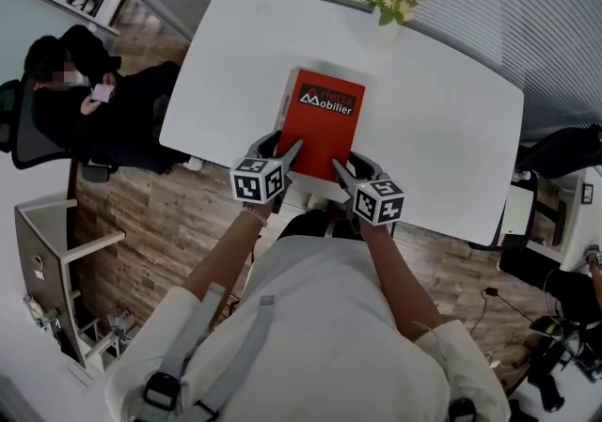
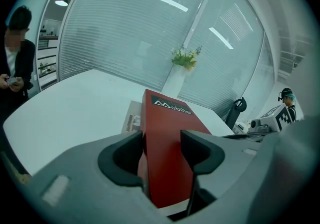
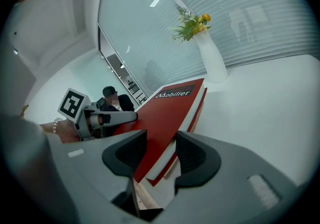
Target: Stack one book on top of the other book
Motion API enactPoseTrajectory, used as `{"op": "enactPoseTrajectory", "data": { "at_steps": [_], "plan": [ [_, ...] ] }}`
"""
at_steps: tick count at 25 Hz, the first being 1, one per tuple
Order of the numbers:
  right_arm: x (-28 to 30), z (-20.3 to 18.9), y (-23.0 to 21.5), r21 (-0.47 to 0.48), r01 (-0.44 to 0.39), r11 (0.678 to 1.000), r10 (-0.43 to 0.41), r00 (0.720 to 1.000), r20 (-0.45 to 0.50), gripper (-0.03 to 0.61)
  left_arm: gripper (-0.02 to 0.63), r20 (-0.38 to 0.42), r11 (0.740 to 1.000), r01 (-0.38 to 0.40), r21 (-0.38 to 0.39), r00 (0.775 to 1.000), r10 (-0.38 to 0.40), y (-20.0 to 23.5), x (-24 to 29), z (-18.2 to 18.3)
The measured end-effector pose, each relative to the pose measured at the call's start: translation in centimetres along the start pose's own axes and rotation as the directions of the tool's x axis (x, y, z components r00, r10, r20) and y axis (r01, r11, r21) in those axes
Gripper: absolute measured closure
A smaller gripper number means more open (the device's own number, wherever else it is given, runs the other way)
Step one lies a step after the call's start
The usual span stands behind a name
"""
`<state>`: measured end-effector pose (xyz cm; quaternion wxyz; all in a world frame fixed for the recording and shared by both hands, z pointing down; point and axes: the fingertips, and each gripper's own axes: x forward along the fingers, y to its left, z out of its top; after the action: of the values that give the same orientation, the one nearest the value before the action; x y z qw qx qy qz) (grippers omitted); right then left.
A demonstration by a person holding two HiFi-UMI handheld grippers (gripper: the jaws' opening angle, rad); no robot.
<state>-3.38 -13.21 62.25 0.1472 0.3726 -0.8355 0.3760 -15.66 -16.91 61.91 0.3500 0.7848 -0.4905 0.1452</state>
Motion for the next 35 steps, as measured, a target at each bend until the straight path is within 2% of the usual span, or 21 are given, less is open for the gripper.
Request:
{"op": "enactPoseTrajectory", "data": {
  "at_steps": [15,30,35],
  "plan": [
    [4.0,-0.5,1.4,-0.008,-0.017,1.0,0.016,0.999,-0.043,0.399,0.382,-0.012,1.0,-0.02,-0.002,1.0,0.02,4.3,0.3,-0.1],
    [5.4,-2.2,0.8,-0.013,-0.005,1.0,0.004,0.994,-0.111,0.411,0.379,-0.066,1.0,-0.01,0.02,0.998,0.012,5.8,1.6,-1.8],
    [5.5,-2.4,0.6,-0.024,-0.003,1.0,0.0,0.994,-0.112,0.419,0.374,-0.055,1.0,-0.016,0.022,0.998,0.017,5.8,1.8,-1.8]
  ]
}}
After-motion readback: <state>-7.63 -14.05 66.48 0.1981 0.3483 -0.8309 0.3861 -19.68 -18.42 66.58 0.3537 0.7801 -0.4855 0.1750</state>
